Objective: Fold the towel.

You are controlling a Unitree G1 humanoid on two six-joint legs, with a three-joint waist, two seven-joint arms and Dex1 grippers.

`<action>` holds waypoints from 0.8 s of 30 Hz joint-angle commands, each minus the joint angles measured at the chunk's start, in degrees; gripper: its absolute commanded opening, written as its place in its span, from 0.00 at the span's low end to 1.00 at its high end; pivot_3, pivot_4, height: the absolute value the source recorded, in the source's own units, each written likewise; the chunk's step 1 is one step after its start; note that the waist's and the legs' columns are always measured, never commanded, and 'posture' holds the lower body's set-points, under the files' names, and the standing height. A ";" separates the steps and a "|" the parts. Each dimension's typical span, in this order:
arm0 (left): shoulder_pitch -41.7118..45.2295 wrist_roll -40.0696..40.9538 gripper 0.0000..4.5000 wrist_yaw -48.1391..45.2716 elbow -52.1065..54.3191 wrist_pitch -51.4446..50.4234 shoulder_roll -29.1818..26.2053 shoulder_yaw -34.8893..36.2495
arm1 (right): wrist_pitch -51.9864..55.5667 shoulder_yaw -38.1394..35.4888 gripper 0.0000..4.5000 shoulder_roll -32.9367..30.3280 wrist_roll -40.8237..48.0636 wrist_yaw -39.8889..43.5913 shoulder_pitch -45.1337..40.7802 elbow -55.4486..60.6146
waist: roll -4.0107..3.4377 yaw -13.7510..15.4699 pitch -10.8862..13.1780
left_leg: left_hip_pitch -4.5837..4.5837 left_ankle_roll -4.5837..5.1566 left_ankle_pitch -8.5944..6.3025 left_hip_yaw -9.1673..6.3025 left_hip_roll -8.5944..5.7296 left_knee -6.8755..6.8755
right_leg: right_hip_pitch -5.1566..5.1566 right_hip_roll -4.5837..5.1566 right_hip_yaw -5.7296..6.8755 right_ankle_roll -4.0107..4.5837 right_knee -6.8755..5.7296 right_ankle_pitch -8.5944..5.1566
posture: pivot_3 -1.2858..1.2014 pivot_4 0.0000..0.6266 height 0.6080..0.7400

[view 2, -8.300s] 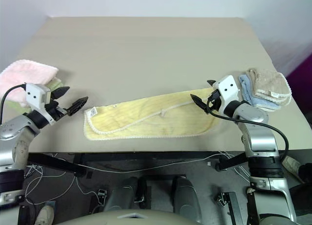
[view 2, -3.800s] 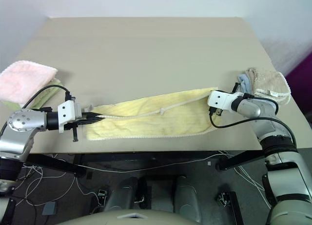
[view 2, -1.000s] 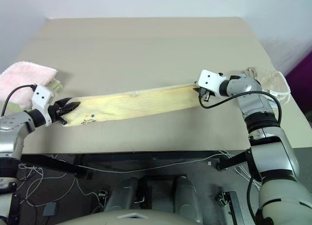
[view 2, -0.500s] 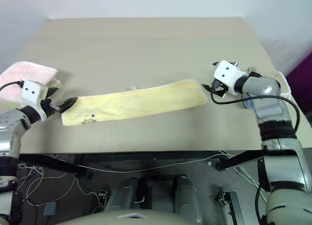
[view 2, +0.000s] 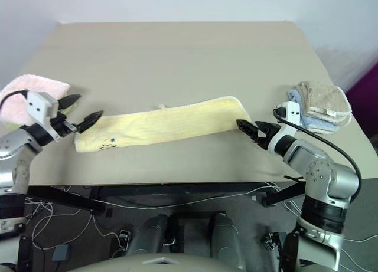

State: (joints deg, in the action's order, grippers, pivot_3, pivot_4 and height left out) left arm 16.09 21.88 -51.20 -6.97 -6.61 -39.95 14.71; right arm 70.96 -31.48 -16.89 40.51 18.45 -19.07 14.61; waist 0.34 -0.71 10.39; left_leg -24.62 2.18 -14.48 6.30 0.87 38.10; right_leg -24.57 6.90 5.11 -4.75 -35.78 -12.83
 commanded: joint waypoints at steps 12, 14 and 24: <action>-6.69 1.71 1.00 -7.10 12.92 -2.95 0.98 -7.80 | 2.97 -14.87 1.00 15.25 9.35 -21.59 -13.40 -12.68 | -0.12 -0.50 -0.04 | -0.02 0.18 0.10 0.09 0.01 -0.05 | -0.06 -0.16 0.01 0.01 -0.01 -0.01 | 0.52 0.24 1.00; -7.43 1.72 1.00 -6.69 13.84 -3.08 1.18 -8.16 | 1.65 -15.05 1.00 15.68 9.69 -23.05 -14.31 -14.55 | -0.12 -0.51 -0.05 | -0.01 0.19 0.10 0.10 0.02 -0.05 | -0.06 -0.19 0.00 0.01 -0.02 -0.01 | 0.52 0.24 1.00; -9.24 2.52 1.00 -5.85 15.57 -3.60 1.39 -7.91 | -4.10 -14.09 0.38 15.46 13.38 -26.12 -15.19 -19.71 | -0.16 -0.60 -0.05 | 0.01 0.20 0.11 0.10 0.04 -0.05 | -0.04 -0.33 0.00 0.00 -0.02 -0.01 | 0.52 0.24 1.00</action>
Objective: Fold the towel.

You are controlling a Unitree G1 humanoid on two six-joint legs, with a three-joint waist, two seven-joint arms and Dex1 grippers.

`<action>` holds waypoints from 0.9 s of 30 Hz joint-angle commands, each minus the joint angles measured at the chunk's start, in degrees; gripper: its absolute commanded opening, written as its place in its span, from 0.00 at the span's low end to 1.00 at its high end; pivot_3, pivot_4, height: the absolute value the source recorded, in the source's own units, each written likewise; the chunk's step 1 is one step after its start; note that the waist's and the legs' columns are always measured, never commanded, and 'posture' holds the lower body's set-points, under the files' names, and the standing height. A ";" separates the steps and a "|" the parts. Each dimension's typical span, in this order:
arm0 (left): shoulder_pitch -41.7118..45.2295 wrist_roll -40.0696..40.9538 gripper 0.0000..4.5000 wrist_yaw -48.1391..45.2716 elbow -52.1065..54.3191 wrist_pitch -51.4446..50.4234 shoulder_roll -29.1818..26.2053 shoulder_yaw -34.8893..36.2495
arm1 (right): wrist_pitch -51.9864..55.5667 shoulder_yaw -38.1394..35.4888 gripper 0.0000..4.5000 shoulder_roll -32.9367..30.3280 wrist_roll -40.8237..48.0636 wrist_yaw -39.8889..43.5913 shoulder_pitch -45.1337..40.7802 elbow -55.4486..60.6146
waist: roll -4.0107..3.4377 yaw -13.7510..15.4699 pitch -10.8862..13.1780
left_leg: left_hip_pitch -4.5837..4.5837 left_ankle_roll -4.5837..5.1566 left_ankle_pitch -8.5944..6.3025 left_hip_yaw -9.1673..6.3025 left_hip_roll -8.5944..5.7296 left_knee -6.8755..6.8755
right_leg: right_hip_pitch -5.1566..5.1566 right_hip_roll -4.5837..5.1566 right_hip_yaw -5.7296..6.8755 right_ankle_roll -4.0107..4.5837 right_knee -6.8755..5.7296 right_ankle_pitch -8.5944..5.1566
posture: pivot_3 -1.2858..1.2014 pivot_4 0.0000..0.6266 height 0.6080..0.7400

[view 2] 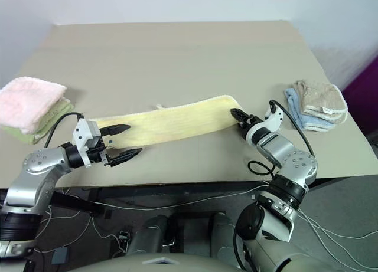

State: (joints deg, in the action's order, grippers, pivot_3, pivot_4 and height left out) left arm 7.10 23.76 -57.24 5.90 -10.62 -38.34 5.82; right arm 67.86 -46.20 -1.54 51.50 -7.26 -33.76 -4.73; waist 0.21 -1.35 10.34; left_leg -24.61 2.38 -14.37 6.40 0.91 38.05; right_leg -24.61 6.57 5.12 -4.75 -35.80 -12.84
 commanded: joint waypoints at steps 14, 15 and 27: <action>-0.78 0.26 1.00 0.05 2.60 0.65 -0.15 0.76 | -6.11 2.71 0.01 -11.41 5.40 3.62 0.72 -2.04 | -0.13 0.59 0.05 | -0.09 0.07 -0.06 -0.01 -0.03 -0.02 | 0.02 0.16 0.01 0.08 0.27 -0.05 | 0.52 0.24 1.00; -0.80 0.19 1.00 0.06 2.57 0.70 -0.09 0.66 | -6.27 2.99 0.01 -13.40 5.32 4.66 0.38 -2.28 | -0.14 0.57 0.06 | -0.13 0.08 -0.06 -0.01 -0.03 -0.02 | -0.01 0.17 0.01 0.09 0.27 -0.05 | 0.52 0.24 1.00; -0.81 -0.92 1.00 0.59 2.20 1.44 1.01 -0.25 | -12.50 28.84 0.01 -27.32 -6.92 23.64 0.56 8.36 | -0.28 0.30 0.14 | -0.36 0.12 -0.05 0.00 0.01 -0.03 | -0.25 0.10 0.01 -0.03 0.27 0.01 | 0.52 0.24 1.00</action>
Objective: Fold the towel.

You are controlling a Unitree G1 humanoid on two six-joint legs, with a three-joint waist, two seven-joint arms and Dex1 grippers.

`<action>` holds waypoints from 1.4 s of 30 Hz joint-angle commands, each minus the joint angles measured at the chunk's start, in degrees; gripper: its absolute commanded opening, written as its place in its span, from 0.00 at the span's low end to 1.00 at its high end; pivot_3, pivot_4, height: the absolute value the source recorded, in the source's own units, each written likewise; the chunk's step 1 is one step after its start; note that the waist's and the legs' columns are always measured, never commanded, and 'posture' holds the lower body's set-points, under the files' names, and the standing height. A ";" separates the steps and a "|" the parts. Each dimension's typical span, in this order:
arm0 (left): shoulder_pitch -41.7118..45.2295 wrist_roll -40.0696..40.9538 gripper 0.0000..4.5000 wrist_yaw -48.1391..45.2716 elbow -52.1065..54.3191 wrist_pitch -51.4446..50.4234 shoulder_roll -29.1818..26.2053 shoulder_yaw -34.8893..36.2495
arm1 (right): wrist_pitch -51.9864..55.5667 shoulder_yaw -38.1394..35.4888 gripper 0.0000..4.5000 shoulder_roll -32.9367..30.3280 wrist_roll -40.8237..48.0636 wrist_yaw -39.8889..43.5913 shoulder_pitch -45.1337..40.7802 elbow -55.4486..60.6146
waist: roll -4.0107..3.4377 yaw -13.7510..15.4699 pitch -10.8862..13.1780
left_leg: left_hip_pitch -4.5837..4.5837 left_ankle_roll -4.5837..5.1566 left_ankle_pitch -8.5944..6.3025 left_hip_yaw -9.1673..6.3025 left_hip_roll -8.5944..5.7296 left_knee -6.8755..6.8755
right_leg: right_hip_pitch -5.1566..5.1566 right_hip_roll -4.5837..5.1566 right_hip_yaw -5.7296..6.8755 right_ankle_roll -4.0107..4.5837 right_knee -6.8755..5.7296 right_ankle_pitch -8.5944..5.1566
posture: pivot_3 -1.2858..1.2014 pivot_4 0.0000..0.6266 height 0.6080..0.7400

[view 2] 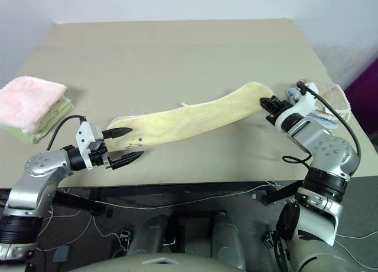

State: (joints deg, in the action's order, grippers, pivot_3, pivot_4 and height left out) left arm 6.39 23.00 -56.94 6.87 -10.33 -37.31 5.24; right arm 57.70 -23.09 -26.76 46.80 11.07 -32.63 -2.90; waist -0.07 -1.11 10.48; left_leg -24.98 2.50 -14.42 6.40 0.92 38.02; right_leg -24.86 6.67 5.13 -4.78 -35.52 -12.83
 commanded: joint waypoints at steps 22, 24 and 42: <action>-3.16 0.70 1.00 2.04 4.47 0.11 1.06 0.49 | -21.27 41.10 0.01 -1.39 -31.60 22.42 2.67 11.07 | 0.06 0.40 -0.02 | -0.38 0.00 0.01 -0.06 -0.03 0.19 | -0.23 -0.06 0.15 -0.02 0.01 0.02 | 0.52 0.24 1.00; -3.29 0.73 1.00 2.19 4.74 -0.05 1.22 0.22 | -20.88 40.96 0.05 -0.88 -31.64 23.05 2.99 11.20 | 0.06 0.36 -0.02 | -0.38 -0.01 0.01 -0.06 -0.03 0.19 | -0.23 -0.06 0.15 -0.02 0.01 0.02 | 0.52 0.24 1.00; -6.44 6.73 1.00 4.86 8.81 -5.35 3.31 3.23 | -20.18 21.96 0.59 -7.36 -25.14 27.87 6.48 14.48 | 0.08 0.47 -0.03 | -0.36 0.00 0.00 -0.09 -0.03 0.20 | -0.20 -0.05 0.16 -0.03 0.01 0.02 | 0.52 0.24 1.00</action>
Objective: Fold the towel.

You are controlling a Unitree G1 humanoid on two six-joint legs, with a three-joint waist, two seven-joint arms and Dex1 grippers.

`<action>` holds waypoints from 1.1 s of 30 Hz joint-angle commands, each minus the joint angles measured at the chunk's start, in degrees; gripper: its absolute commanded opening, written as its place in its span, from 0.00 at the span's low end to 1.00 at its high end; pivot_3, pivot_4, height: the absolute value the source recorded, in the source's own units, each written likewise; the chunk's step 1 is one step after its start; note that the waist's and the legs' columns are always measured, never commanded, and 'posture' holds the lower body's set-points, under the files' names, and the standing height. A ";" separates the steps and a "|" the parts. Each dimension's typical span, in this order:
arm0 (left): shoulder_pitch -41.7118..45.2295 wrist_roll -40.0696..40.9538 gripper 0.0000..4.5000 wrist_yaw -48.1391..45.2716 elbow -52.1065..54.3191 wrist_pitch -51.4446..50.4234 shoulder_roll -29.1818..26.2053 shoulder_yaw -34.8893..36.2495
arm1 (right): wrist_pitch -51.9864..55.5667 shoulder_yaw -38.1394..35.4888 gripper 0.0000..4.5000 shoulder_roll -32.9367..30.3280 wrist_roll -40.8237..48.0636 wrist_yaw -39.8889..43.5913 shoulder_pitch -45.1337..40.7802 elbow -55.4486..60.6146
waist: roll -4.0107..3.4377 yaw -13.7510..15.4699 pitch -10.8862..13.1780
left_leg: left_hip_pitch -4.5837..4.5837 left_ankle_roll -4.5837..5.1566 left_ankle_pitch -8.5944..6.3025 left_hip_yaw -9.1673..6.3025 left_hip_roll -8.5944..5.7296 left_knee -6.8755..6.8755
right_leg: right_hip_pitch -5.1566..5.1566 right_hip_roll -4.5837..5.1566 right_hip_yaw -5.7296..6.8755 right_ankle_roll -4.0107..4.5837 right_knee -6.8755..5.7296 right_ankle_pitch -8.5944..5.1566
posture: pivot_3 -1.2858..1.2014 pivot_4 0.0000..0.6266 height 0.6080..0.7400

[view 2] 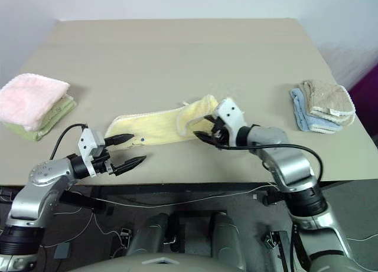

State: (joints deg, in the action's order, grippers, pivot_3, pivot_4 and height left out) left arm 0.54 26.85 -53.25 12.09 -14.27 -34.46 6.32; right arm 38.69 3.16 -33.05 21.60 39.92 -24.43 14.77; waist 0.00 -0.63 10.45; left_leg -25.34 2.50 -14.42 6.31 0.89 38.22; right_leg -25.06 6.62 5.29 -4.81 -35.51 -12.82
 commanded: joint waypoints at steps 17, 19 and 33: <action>-12.23 15.30 1.00 15.07 16.75 -12.97 7.43 7.43 | -19.94 6.23 0.00 12.88 -11.90 1.04 -15.35 -32.69 | 0.02 -0.16 -0.01 | 0.05 -0.05 0.05 -0.04 0.03 0.04 | 0.07 -0.11 0.00 0.00 -0.07 0.00 | 0.52 0.24 1.00; -13.89 17.94 1.00 18.46 18.52 -15.17 9.29 8.03 | -21.57 7.99 0.00 14.47 -13.55 1.25 -15.64 -35.59 | 0.03 -0.15 -0.02 | 0.07 -0.04 0.05 -0.04 0.02 0.04 | 0.11 -0.11 0.00 -0.01 -0.06 0.00 | 0.52 0.24 1.00; -13.36 31.52 1.00 42.94 19.67 -25.21 21.46 10.46 | -26.17 5.93 0.00 16.32 -13.62 4.17 -15.13 -37.07 | 0.09 -0.21 -0.09 | 0.69 -0.09 0.03 -0.09 0.03 -0.06 | 0.66 -0.10 0.00 0.02 -0.03 -0.01 | 0.52 0.24 1.00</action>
State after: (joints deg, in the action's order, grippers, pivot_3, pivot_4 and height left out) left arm -13.12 53.95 -13.17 29.55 -38.46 -13.99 15.37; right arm 12.69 11.22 -16.25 5.94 42.82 -39.31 -26.25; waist 0.09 -0.85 10.35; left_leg -24.64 2.41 -14.39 6.22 0.92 38.15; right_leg -24.41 6.55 5.28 -4.79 -35.55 -12.82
